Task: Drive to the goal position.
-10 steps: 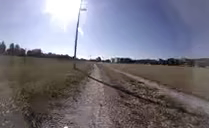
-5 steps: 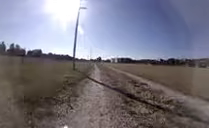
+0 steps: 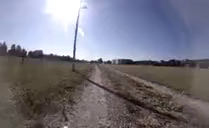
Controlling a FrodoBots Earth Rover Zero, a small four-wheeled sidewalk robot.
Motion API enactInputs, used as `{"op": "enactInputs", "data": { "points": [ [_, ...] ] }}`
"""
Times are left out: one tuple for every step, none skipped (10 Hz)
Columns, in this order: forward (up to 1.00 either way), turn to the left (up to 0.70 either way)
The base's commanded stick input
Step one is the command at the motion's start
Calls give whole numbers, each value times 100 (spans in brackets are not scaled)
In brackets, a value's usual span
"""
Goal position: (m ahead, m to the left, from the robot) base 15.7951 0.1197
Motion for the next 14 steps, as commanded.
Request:
{"op": "enactInputs", "data": {
  "points": [
    [50,0],
    [36,0],
    [16,0],
    [0,0],
    [0,0],
    [0,0],
    [0,0],
    [0,0],
    [0,0],
    [0,0],
    [0,0],
    [0,0],
    [30,0],
    [50,0]
  ]
}}
